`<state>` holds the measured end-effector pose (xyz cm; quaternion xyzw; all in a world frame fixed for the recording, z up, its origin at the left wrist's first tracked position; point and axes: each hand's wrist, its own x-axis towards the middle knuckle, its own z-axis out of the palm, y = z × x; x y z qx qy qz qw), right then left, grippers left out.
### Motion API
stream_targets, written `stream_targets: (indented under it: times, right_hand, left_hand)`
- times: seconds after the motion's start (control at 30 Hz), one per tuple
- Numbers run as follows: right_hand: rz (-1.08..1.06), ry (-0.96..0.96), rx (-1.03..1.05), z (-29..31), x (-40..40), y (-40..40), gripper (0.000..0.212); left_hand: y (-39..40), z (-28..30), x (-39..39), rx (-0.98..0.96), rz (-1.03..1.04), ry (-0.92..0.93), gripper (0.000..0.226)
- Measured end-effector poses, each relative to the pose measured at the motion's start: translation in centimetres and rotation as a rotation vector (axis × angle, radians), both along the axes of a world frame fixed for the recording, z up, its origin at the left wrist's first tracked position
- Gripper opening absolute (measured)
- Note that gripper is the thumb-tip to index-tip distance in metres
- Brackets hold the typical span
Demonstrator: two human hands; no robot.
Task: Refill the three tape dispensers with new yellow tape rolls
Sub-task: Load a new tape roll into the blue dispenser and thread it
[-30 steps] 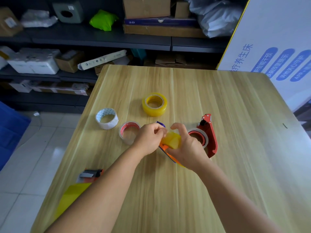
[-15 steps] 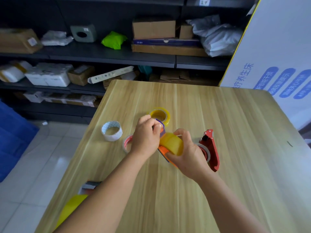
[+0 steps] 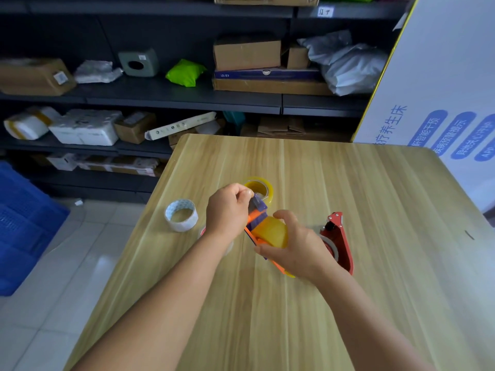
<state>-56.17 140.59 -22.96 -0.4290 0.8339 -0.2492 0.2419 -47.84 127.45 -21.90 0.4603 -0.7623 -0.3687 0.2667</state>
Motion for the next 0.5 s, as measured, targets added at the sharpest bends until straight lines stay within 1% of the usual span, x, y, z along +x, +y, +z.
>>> stream_targets:
  times: [0.07,0.2,0.3,0.4,0.5]
  right_hand:
    - [0.009,0.037,0.058,0.4,-0.3,-0.8,0.076]
    - [-0.002,0.068,0.065,0.7,-1.0,-1.5,0.082]
    - [-0.004,0.016,0.064,0.8,-1.6,-1.6,0.088]
    - [0.001,-0.019,0.035,0.9,-2.0,-1.6,0.087]
    - [0.004,-0.049,0.02,1.1,-2.1,-1.6,0.085]
  left_hand:
    - [0.2,-0.2,0.0,0.028,-0.007,0.022,0.022]
    - [0.3,0.2,0.0,0.044,-0.065,0.025,0.019]
    - [-0.1,0.2,0.0,0.046,-0.065,0.003,0.021]
    - [-0.6,0.2,-0.2,0.062,-0.031,0.021,0.025]
    - [-1.0,0.6,-0.4,0.115,0.017,0.029,0.022]
